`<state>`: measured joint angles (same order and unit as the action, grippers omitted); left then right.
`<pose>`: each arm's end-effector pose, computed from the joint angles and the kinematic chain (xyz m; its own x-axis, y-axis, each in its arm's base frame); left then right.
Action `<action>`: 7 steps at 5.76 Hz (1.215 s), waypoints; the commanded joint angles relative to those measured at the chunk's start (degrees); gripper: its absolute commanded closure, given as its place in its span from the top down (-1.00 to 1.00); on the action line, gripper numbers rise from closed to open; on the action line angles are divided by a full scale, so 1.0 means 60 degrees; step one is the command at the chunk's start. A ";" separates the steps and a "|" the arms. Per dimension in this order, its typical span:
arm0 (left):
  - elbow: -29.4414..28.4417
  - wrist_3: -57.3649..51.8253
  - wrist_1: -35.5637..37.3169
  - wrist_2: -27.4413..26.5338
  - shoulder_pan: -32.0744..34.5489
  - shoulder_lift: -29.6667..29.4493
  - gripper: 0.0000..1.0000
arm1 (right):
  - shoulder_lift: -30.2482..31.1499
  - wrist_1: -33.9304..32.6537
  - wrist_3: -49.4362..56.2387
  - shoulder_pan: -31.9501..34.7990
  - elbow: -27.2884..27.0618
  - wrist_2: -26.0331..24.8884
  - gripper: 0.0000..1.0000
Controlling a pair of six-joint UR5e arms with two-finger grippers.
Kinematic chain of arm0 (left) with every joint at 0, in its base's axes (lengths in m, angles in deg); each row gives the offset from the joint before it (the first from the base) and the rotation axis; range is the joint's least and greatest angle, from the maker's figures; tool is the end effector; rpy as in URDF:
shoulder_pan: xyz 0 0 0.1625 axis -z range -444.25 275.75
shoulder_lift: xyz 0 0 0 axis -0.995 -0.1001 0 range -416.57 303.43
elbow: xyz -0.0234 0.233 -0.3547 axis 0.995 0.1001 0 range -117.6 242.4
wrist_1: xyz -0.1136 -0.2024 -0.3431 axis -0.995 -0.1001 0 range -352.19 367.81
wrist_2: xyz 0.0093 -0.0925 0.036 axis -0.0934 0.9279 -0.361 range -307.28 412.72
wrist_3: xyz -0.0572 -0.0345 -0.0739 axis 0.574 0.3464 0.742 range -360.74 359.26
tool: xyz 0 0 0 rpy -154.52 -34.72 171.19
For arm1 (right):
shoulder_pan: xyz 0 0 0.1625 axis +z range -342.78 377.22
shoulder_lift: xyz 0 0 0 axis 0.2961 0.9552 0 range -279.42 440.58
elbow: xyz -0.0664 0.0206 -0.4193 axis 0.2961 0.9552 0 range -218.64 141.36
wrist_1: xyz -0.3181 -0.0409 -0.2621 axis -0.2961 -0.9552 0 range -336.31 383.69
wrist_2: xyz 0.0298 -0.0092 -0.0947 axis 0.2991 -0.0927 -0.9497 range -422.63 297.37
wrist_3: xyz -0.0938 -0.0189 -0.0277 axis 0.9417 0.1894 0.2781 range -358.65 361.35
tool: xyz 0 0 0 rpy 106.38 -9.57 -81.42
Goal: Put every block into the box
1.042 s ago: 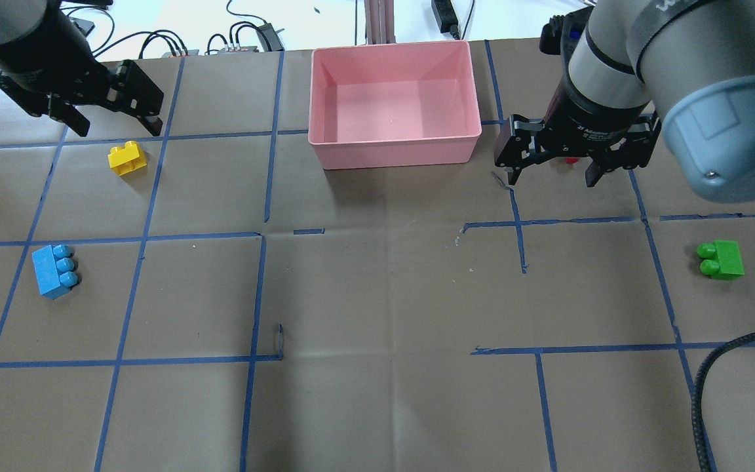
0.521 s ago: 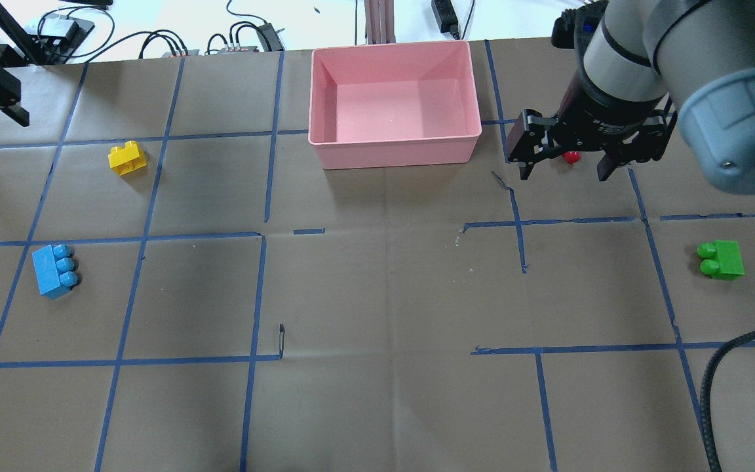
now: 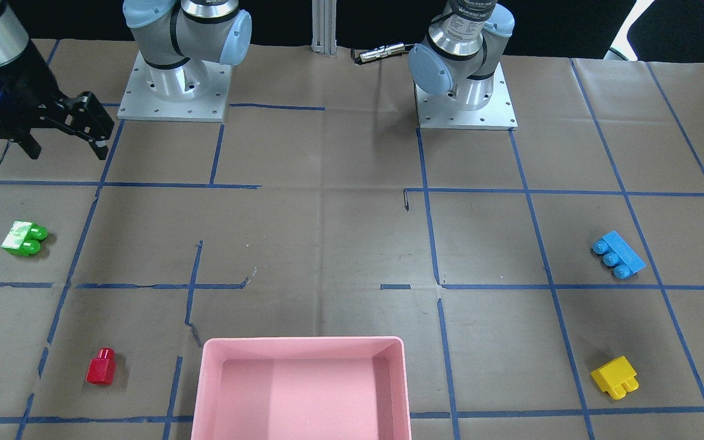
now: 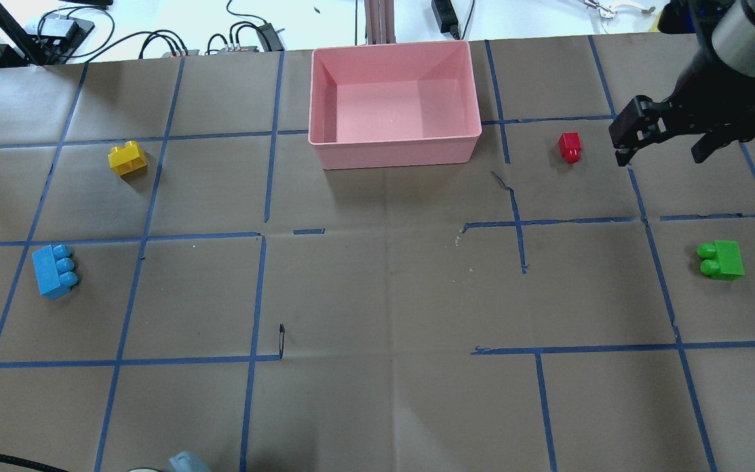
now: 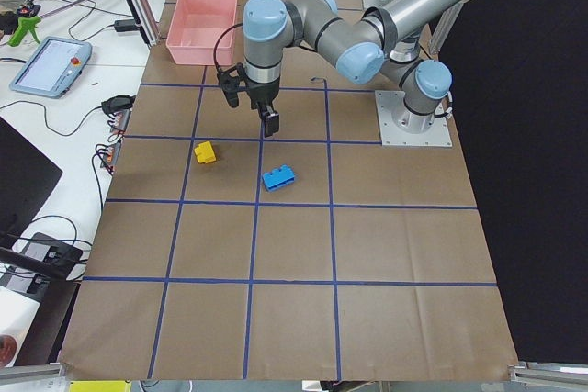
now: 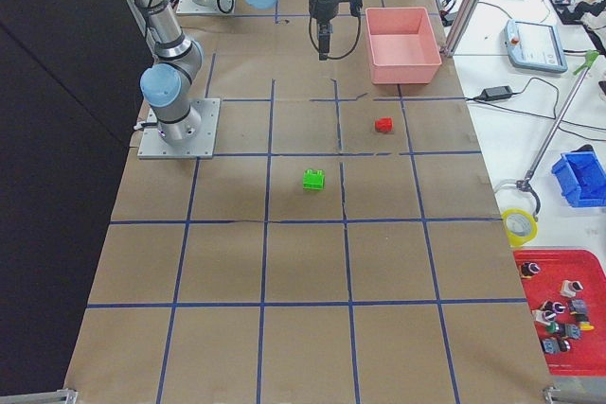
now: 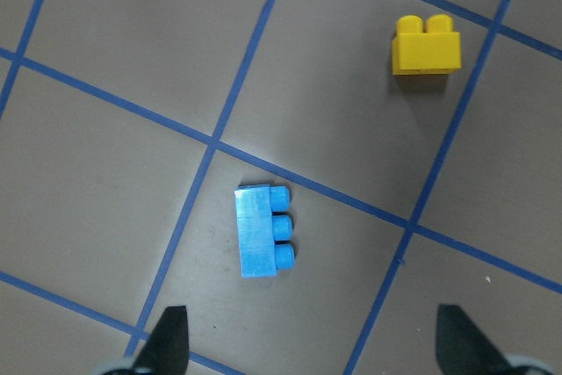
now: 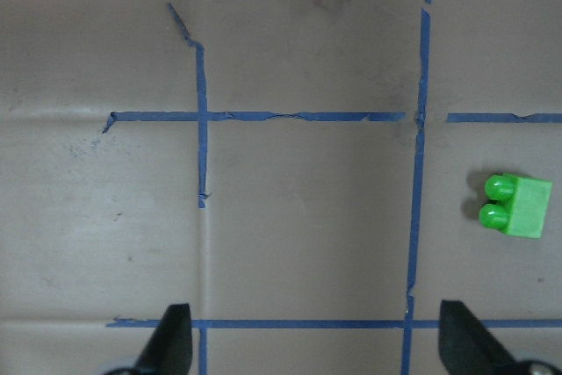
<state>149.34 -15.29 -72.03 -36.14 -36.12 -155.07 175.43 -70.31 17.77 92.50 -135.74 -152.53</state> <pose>0.2735 -0.5079 0.4547 -0.8888 -0.4583 -0.0014 -0.4565 0.8857 -0.0846 0.0124 -0.4775 0.4741 -0.9995 -0.0296 0.0071 -0.0298 0.9991 -0.0298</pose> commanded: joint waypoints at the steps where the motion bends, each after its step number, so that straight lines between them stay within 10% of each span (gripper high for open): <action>1: 0.0463 0.0692 0.0110 -0.0014 -0.0449 -0.0224 1.00 | -0.0119 -0.0225 0.1987 -0.1044 -0.0178 0.0028 0.98; 7: 0.3156 0.1268 0.1943 0.0015 -0.0390 -0.0559 0.99 | -0.2243 -0.3899 0.2788 -0.3155 -0.1555 -0.0059 0.99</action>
<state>165.32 -7.45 -66.09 -36.05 -38.47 -157.48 163.39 -90.38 34.58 74.93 -144.40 -152.73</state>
